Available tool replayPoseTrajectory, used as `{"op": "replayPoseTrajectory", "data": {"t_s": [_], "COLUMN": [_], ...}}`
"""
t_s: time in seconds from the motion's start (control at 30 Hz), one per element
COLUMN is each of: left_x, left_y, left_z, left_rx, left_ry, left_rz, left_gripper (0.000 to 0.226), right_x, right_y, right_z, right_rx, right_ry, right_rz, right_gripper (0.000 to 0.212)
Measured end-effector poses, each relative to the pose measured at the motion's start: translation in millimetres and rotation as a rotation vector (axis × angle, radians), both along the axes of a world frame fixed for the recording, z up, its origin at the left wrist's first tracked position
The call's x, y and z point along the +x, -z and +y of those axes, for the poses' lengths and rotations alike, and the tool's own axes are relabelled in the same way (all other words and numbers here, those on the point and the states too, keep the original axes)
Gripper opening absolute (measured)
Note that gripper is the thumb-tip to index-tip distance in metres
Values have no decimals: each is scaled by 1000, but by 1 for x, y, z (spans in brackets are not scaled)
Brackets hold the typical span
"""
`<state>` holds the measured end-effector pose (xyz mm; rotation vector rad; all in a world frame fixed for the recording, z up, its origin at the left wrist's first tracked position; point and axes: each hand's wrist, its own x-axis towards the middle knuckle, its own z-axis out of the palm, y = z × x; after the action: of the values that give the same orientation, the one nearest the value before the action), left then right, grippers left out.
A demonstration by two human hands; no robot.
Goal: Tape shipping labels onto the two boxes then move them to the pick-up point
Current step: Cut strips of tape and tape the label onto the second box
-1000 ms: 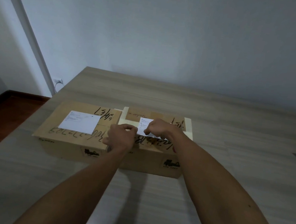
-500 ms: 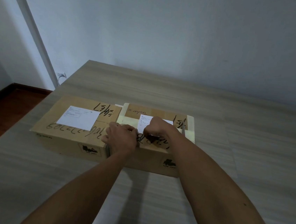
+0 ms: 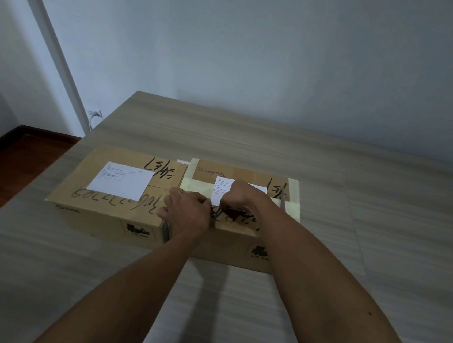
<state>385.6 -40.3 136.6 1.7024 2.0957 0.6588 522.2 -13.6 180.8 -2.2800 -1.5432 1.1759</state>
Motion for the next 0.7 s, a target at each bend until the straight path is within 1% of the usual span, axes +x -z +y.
{"op": "replayPoseTrajectory", "data": {"t_s": [0.2,0.33,0.37,0.47,0.5,0.57,0.7], "left_x": [0,-2,-2,-4,-5,-6,-9], "left_y": [-2,-3,-3,-4,-5,-8,-12], "left_z": [3,6,7,8,8,9,13], "left_rx": [-14,-18,-6,37,40,29,13], "left_ry": [-9,-6,-1,25,32,23,13], "left_rz": [9,-2,-9,2,-1,-18,-24], "left_gripper": [17,17,17,27,33,43,53], "right_x": [-3,-4,-4,0,1,1,-4], "right_y": [4,6,6,7,6,6,2], "right_z": [2,7,8,10,10,9,7], "right_rx": [-2,5,4,22,36,50,72], "right_ry": [-10,-27,-31,-11,2,22,29], "right_rz": [-65,-137,-160,-217,-226,-239,-290], "right_gripper": [16,24,29,56,61,63,56]}}
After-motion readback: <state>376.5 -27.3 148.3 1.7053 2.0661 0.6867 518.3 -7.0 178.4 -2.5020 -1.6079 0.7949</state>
